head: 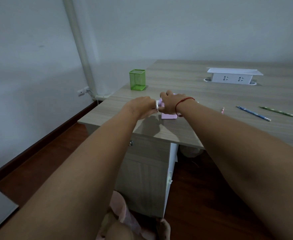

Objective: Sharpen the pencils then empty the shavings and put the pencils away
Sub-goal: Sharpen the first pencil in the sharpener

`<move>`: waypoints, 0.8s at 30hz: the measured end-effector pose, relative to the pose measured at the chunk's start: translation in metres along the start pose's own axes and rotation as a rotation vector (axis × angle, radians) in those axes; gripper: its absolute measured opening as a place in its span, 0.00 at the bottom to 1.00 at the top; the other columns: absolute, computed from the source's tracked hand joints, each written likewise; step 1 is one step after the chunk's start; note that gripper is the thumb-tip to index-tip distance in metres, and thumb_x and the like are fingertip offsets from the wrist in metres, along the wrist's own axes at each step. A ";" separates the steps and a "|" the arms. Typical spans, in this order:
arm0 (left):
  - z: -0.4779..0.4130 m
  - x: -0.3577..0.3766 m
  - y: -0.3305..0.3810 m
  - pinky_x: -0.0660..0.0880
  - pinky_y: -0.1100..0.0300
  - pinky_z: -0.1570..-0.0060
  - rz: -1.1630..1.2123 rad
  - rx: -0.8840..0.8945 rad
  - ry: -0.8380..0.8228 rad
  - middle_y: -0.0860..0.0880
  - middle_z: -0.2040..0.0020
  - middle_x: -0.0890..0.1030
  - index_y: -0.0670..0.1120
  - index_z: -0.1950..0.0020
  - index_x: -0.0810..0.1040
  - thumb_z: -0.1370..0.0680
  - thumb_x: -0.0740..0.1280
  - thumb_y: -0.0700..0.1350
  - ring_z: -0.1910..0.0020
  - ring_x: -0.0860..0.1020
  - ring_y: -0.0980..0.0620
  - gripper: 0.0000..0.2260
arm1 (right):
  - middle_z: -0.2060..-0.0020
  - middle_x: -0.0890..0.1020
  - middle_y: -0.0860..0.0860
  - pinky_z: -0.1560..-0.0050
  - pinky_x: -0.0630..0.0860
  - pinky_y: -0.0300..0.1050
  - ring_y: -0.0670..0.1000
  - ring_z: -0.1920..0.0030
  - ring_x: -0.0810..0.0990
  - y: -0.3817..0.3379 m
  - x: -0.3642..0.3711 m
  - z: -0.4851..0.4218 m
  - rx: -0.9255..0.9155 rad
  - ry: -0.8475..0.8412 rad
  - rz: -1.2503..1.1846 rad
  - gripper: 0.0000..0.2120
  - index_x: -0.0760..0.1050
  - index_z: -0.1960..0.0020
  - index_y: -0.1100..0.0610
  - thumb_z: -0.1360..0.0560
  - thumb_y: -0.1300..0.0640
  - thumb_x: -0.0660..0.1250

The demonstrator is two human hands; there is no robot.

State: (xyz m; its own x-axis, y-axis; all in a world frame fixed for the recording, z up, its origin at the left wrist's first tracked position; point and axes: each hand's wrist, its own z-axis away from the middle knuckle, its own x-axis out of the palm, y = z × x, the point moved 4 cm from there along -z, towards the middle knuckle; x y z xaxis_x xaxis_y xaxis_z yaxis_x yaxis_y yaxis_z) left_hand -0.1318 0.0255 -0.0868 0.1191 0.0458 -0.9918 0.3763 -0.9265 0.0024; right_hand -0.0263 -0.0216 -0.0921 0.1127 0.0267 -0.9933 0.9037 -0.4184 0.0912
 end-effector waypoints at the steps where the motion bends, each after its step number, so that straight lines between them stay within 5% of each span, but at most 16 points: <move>1: 0.000 0.000 0.000 0.66 0.56 0.55 0.004 -0.005 -0.005 0.36 0.47 0.80 0.39 0.41 0.77 0.19 0.60 0.46 0.49 0.78 0.38 0.14 | 0.31 0.67 0.56 0.39 0.70 0.54 0.60 0.35 0.72 0.000 0.000 0.000 -0.002 0.001 0.000 0.25 0.62 0.29 0.57 0.21 0.44 0.56; 10: 0.001 0.011 0.003 0.71 0.52 0.49 0.059 -0.048 -0.028 0.36 0.46 0.79 0.40 0.38 0.74 0.19 0.58 0.43 0.47 0.77 0.37 0.12 | 0.31 0.67 0.56 0.39 0.69 0.55 0.60 0.35 0.72 -0.002 -0.002 -0.001 -0.021 0.009 0.038 0.24 0.62 0.30 0.57 0.21 0.45 0.55; 18: -0.024 0.047 -0.014 0.72 0.52 0.46 -0.021 -0.032 -0.093 0.41 0.45 0.81 0.41 0.46 0.79 0.19 0.58 0.46 0.47 0.78 0.44 0.13 | 0.32 0.68 0.56 0.41 0.70 0.55 0.60 0.37 0.74 0.002 0.006 -0.005 -0.054 0.071 0.015 0.26 0.63 0.29 0.56 0.23 0.43 0.56; 24: -0.048 0.039 -0.029 0.73 0.51 0.53 -0.134 0.085 -0.114 0.39 0.49 0.80 0.41 0.43 0.77 0.20 0.59 0.46 0.51 0.79 0.40 0.12 | 0.35 0.71 0.56 0.44 0.71 0.54 0.61 0.41 0.76 0.005 0.008 -0.003 -0.077 0.164 -0.006 0.24 0.66 0.33 0.56 0.23 0.44 0.58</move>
State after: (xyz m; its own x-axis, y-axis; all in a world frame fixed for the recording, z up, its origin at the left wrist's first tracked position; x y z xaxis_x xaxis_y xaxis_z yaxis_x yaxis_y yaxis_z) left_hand -0.0937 0.0716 -0.1191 -0.0340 0.1328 -0.9906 0.3020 -0.9434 -0.1369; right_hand -0.0195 -0.0207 -0.0997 0.1676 0.1794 -0.9694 0.9326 -0.3476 0.0969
